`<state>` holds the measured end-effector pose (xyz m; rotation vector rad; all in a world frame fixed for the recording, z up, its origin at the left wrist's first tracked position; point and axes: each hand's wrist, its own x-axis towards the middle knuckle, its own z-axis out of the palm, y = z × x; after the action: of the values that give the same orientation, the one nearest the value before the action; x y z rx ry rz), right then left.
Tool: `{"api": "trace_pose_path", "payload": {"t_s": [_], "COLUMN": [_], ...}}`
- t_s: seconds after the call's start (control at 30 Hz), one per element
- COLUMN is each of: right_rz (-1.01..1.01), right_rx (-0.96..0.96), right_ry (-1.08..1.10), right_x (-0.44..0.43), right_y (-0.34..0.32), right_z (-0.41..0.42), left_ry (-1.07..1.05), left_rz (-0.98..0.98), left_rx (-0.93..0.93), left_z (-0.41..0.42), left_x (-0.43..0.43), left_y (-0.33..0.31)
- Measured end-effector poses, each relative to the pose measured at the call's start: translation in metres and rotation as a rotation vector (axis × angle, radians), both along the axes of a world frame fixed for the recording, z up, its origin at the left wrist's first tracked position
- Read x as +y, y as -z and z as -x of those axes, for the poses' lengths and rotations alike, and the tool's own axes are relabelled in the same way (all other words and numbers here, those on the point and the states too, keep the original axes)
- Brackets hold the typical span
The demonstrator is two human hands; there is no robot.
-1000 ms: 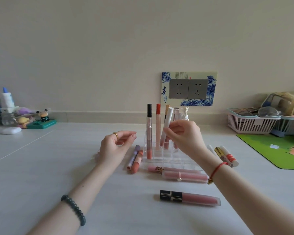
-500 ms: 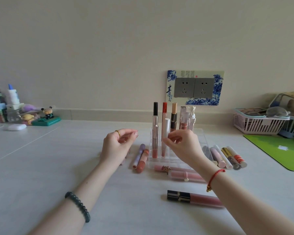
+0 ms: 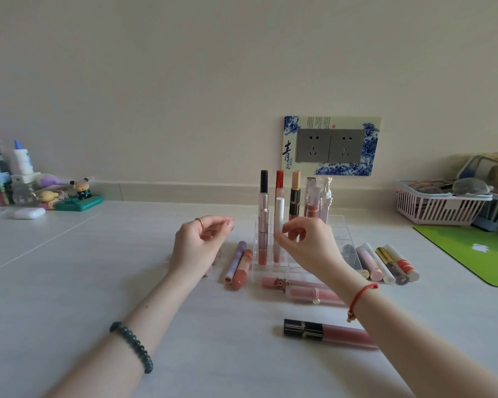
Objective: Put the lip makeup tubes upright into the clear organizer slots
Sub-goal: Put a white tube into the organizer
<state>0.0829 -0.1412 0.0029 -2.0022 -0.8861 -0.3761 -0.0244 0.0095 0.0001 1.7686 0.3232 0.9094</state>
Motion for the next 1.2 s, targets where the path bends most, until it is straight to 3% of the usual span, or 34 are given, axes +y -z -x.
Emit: {"api": "trace_pose_path", "payload": {"t_s": [0.93,1.2], "right_rz": [0.062,-0.002], "right_rx": [0.013,0.012], "right_ry": [-0.012,-0.058], "right_x": [-0.003,-0.011], "right_y": [0.002,-0.013], "right_z": [-0.002,0.002], "left_ry": [0.019,0.016], "left_rz": [-0.037,-0.067], "left_rx": [0.043,0.053], "left_z": [-0.001,-0.003], "left_x": [0.001,0.004], "left_y": [0.002,0.006]}}
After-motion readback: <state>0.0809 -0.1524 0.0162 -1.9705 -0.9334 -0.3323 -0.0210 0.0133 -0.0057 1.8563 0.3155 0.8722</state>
